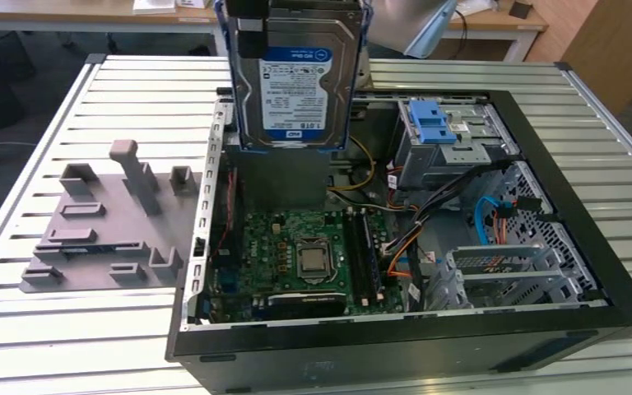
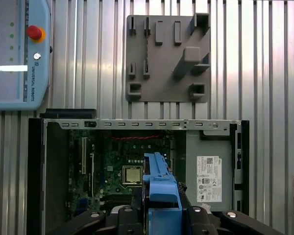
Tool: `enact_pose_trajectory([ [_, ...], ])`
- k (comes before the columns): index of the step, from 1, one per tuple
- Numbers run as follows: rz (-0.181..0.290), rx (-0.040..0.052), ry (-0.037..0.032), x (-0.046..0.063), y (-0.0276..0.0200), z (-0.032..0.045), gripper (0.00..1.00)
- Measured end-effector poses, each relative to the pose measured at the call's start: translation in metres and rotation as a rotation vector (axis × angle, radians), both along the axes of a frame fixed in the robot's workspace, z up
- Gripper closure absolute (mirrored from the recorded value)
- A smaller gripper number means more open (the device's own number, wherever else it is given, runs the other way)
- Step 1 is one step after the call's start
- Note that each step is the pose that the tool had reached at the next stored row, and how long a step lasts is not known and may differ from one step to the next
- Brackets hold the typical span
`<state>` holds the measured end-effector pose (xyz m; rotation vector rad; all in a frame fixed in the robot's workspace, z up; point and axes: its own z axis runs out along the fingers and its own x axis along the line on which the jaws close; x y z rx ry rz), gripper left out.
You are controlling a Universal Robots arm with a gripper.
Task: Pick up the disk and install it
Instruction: 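Pick up the disk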
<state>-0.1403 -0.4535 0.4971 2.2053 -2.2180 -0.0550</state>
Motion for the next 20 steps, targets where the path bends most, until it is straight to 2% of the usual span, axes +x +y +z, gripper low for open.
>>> enact_pose_trajectory([
  [12,0.0,0.0001,-0.0001,0.015,-0.0022,-0.0006,0.64],
  [20,0.0,0.0,0.0,0.032,-0.0038,-0.0008,0.64],
])
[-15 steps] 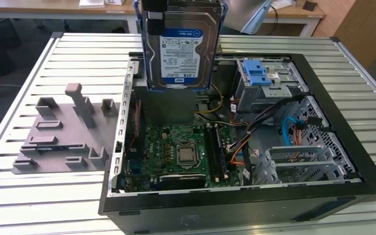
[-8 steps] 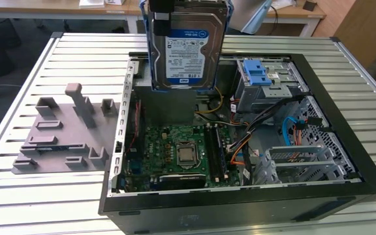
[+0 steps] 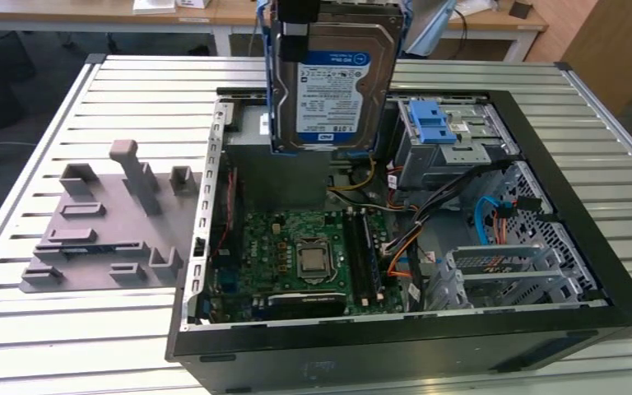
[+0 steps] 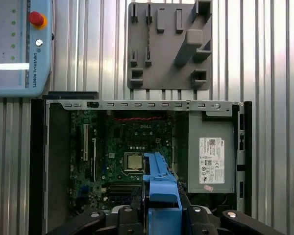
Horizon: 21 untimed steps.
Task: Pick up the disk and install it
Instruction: 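Pick up the disk, then insert the disk into the insertion slot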
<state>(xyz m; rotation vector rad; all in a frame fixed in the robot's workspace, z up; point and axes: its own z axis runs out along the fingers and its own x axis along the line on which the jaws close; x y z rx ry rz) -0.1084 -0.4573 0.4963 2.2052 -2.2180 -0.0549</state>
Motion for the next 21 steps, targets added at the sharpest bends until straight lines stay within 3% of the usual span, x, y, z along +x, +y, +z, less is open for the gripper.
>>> enact_pose_trajectory([
  [12,0.0,0.0001,0.0,0.025,-0.0019,-0.0004,0.64],
  [21,0.0,-0.0001,0.0001,0.032,-0.0112,-0.0021,0.64],
])
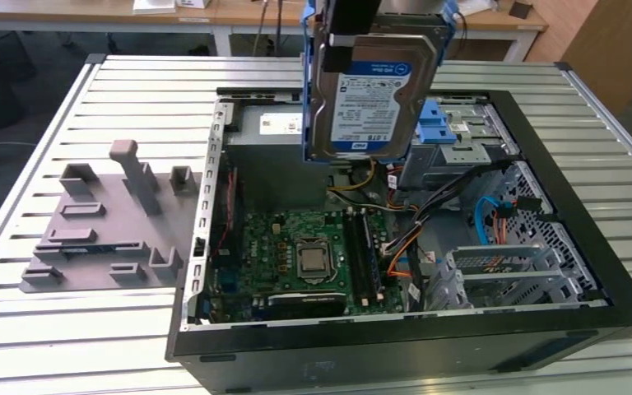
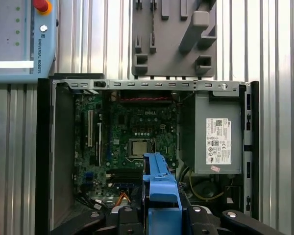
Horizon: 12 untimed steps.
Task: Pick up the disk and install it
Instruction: 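Insert the disk into the insertion slot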
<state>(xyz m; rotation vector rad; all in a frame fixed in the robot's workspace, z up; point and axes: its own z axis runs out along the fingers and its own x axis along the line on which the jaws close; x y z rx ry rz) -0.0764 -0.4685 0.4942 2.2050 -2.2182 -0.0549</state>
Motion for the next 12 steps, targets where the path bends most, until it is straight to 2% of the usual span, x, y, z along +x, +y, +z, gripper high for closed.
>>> enact_pose_trajectory([
  [8,0.0,0.0001,0.0,0.006,-0.0084,-0.0013,0.64],
  [12,0.0,0.0,0.0,0.008,-0.0141,-0.0024,0.64],
])
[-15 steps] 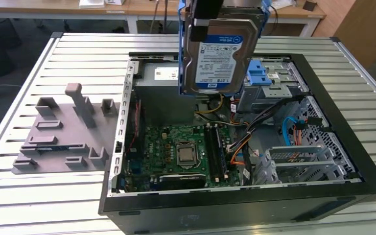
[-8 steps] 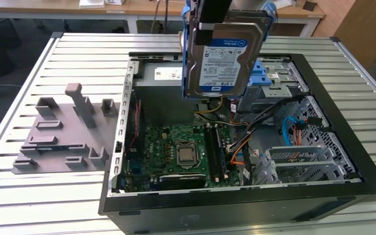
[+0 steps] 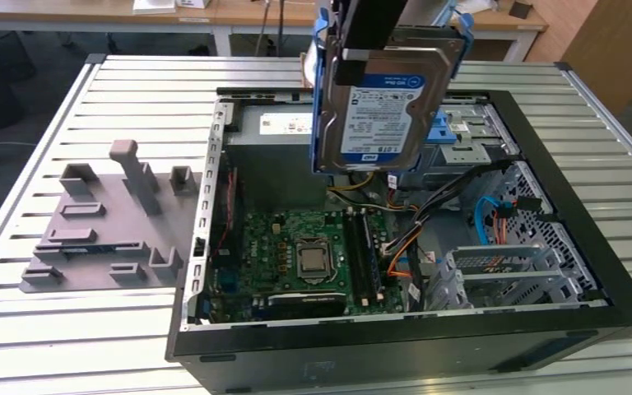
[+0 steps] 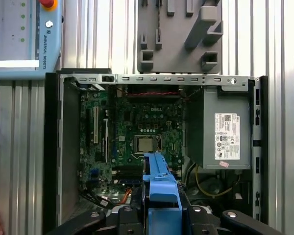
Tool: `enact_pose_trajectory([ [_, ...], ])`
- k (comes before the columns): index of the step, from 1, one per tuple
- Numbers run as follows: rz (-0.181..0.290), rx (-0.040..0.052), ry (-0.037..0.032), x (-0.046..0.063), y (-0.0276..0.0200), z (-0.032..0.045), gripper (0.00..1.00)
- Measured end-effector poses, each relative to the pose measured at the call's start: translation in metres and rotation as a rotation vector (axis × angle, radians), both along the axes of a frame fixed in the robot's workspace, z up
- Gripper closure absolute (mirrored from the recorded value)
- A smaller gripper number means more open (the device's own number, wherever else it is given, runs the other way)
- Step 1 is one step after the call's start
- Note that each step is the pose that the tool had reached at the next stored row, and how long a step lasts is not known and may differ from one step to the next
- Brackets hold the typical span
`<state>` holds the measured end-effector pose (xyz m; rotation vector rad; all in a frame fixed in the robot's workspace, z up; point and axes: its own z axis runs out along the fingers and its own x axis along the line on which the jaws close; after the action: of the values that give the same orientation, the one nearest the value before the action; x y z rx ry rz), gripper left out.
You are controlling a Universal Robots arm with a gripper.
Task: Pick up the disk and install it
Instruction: 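Insert the disk into the insertion slot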
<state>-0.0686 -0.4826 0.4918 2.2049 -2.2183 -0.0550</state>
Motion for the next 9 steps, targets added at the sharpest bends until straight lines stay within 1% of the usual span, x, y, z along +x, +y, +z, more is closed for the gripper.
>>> enact_pose_trajectory([
  [6,0.0,0.0,0.0,0.0001,-0.0052,-0.0014,0.64],
  [9,0.0,0.0001,-0.0001,0.0001,-0.0095,-0.002,0.64],
])
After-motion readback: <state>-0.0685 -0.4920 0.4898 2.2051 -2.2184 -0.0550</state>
